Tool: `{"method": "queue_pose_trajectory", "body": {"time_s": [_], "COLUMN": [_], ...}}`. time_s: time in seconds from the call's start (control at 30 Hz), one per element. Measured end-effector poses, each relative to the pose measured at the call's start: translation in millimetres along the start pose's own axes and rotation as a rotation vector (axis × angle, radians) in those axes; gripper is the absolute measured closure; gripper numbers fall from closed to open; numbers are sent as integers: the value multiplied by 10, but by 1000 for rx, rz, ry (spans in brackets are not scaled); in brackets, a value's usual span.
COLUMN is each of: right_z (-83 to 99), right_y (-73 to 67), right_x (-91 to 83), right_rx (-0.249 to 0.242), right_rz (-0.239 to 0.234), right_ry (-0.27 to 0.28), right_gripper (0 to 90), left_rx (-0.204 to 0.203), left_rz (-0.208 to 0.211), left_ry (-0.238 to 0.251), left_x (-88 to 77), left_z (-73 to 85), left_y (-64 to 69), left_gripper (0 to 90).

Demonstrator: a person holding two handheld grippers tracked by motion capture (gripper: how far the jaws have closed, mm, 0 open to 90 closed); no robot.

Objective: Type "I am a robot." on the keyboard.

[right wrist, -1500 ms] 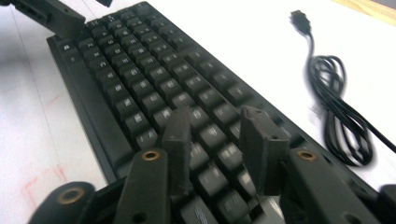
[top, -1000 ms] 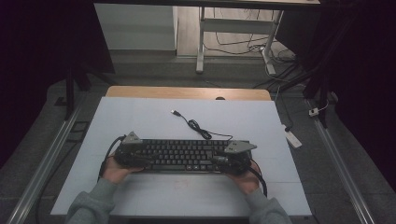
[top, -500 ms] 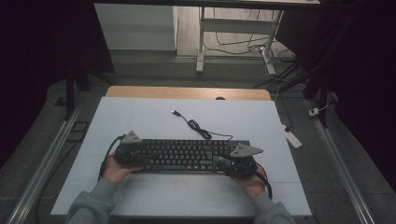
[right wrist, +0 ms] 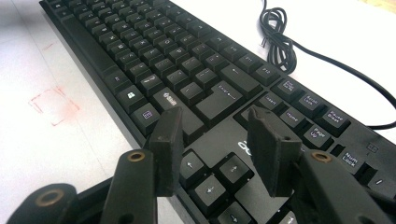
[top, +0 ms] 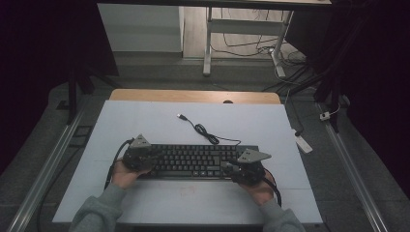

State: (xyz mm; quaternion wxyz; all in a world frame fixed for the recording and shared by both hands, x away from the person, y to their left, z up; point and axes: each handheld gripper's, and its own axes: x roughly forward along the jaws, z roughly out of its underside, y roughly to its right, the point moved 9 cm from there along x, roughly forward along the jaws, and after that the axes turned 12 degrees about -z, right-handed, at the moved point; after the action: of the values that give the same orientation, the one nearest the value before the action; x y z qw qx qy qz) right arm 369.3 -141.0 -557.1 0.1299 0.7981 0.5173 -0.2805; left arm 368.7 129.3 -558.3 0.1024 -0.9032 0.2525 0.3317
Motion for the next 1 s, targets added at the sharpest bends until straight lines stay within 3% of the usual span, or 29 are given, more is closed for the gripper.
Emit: {"method": "queue_pose_trajectory", "body": {"time_s": [0.13,0.63,1.0], "right_z": [4,15,17], "right_y": [1,0,3], "right_x": [5,24,19], "right_rx": [-1,-1,0], "right_rz": [5,0,1], "right_ry": [-5,-12,-12], "right_gripper": [562,562,562], "left_rx": [16,82,79], "left_rz": [7,-25,-32], "left_ry": [-1,-56,-72], "left_x": [58,345,397], "left_z": [-31,-17,13], "left_y": [47,167,142], "left_gripper": [887,889,889]}}
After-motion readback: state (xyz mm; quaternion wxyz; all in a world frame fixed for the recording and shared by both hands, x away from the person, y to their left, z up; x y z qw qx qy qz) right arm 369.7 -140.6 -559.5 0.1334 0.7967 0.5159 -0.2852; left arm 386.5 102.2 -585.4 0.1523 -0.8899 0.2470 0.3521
